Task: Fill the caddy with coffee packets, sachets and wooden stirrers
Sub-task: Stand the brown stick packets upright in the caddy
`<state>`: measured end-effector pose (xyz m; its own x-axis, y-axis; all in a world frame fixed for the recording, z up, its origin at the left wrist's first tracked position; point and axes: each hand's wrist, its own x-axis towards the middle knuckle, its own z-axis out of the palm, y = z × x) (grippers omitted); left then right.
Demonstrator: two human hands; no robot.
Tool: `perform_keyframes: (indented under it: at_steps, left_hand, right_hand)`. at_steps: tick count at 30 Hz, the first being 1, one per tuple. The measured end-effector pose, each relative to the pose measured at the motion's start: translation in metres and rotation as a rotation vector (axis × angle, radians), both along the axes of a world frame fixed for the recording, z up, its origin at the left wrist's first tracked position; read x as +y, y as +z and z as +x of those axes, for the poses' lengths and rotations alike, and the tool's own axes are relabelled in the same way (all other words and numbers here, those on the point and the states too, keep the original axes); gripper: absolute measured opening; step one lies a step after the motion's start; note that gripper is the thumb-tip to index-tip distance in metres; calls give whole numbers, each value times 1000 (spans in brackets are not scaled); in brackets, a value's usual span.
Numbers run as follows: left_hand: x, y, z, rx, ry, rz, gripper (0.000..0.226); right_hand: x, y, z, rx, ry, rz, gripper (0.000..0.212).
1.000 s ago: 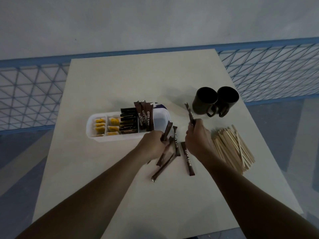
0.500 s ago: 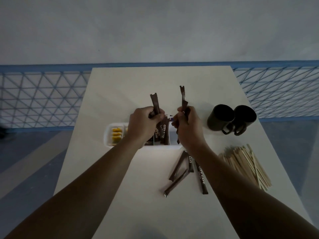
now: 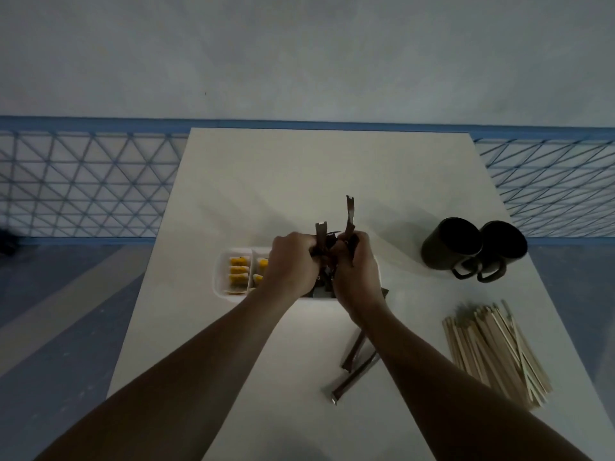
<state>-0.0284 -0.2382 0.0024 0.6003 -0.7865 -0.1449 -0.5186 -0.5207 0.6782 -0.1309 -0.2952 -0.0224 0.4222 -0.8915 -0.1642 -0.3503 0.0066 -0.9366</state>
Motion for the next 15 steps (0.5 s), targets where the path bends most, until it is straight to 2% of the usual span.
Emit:
perform_keyframes:
  at_steps: [8,15]
  left_hand:
    - [-4,3,7,43,57,-5,21]
    - [2,6,11,71,68,30,23]
  right_hand:
    - [8,-12,-1,39,68,5,16]
    - [9,-16,-2,156,106,-326,14]
